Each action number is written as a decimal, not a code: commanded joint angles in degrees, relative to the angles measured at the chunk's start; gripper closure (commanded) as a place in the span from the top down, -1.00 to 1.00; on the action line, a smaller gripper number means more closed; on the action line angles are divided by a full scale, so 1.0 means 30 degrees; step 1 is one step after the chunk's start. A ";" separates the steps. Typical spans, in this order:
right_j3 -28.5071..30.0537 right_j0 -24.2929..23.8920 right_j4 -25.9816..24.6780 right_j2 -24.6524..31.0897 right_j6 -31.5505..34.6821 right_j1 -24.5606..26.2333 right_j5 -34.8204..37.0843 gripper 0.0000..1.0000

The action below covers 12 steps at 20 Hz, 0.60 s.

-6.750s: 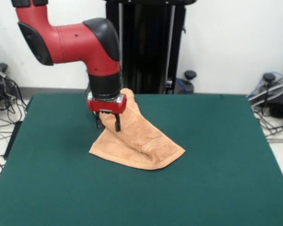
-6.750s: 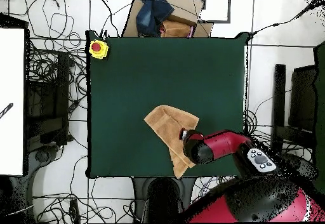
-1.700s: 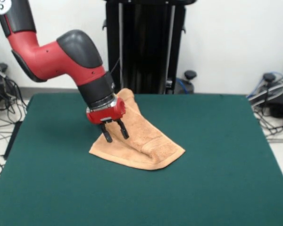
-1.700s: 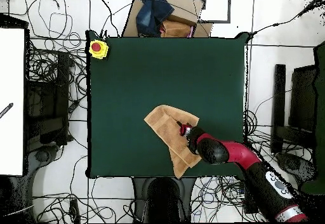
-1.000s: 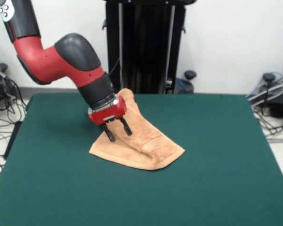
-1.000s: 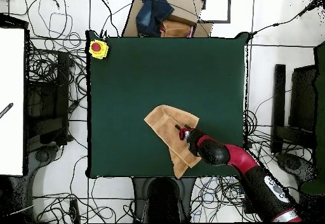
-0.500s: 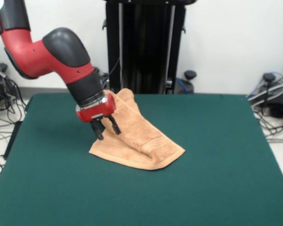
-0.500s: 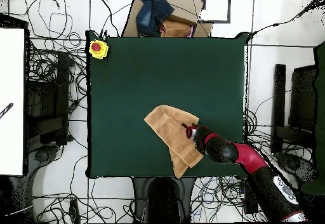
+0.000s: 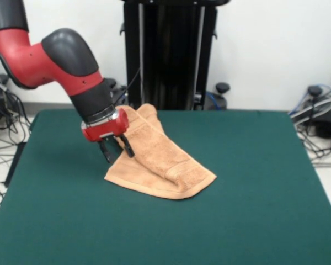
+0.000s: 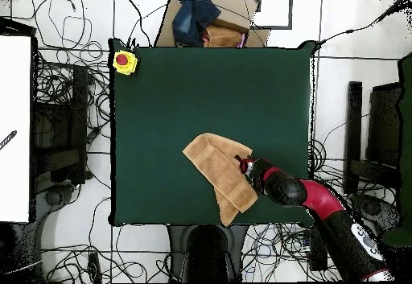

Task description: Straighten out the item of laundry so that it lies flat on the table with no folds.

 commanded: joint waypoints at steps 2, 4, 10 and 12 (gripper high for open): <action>-0.3925 -0.0200 -0.1209 0.0174 -0.4753 0.3789 0.0180 1.00; -0.4370 -0.0374 -0.1644 0.0097 -0.4908 0.4330 -0.0333 1.00; -0.4213 -0.0193 -0.1388 -0.0040 -0.5305 0.3223 0.0934 1.00; -0.3929 -0.0048 -0.0999 -0.0102 -0.5416 0.2428 0.1761 1.00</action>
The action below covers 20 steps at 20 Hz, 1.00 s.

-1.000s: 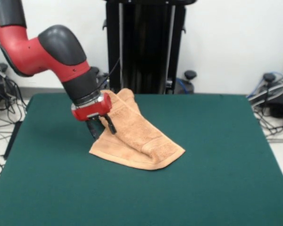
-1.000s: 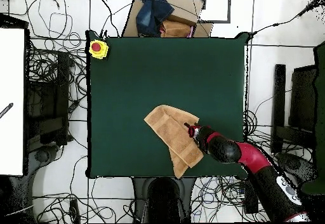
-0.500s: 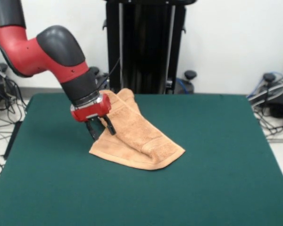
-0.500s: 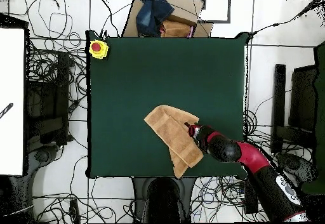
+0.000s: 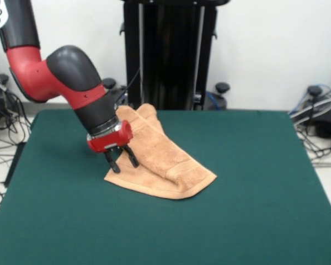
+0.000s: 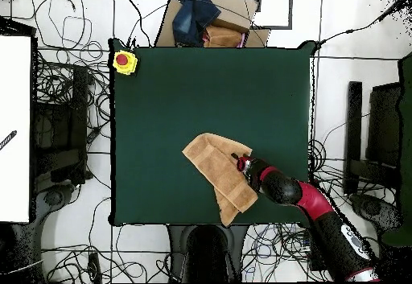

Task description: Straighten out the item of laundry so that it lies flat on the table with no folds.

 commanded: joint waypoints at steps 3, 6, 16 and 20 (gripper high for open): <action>-0.2474 0.0915 -0.0524 -0.0311 -0.4965 -0.0507 0.2456 1.00; -0.2094 0.0943 -0.0329 -0.0483 -0.4823 -0.1060 0.2685 1.00; -0.1394 0.0947 -0.0251 -0.0792 -0.4641 -0.1989 0.2783 1.00; -0.1430 0.0746 -0.0198 -0.0763 -0.4949 -0.1909 0.2972 1.00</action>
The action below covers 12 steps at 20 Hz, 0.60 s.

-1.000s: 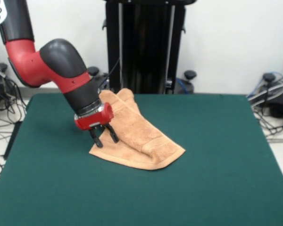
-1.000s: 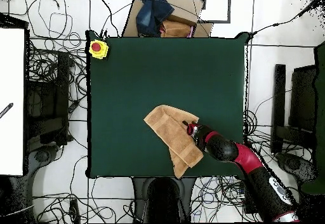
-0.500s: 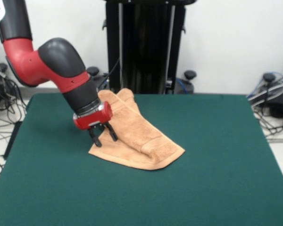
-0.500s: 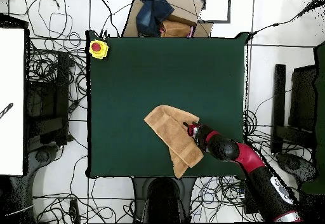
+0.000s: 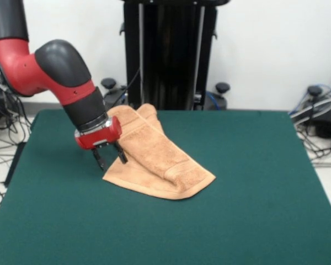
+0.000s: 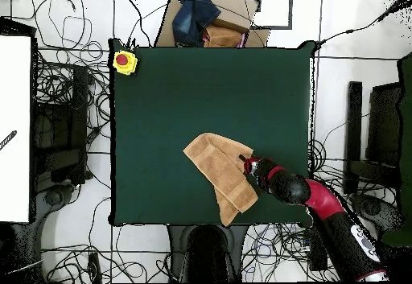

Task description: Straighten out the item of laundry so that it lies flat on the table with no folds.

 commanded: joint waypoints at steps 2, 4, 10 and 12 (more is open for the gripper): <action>-0.1247 0.0559 -0.0217 -0.0852 -0.3083 -0.0738 0.1982 1.00; -0.1307 0.0486 -0.0389 -0.0933 -0.3093 -0.0455 0.1700 1.00; -0.2535 -0.0018 -0.1149 -0.1047 -0.3582 0.1918 0.0299 1.00; -0.2731 -0.0110 -0.1328 -0.1075 -0.3595 0.2381 -0.0009 1.00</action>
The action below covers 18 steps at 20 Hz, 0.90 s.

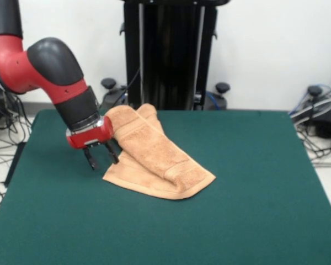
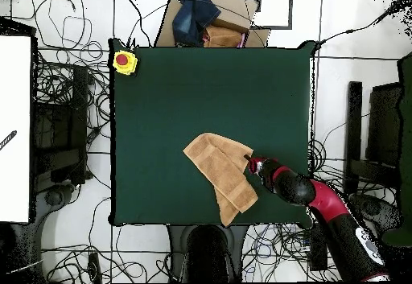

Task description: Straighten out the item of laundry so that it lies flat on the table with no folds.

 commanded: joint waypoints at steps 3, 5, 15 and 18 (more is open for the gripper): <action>-0.2775 -0.0059 -0.1734 -0.1190 -0.3544 0.3161 -0.0790 1.00; -0.3296 -0.0514 -0.1941 -0.1107 -0.4140 0.4001 -0.1058 1.00; -0.3263 -0.1165 -0.1239 -0.0542 -0.4382 0.5061 -0.0390 1.00; -0.3932 -0.2123 -0.0385 -0.0079 -0.5770 0.6768 0.0335 1.00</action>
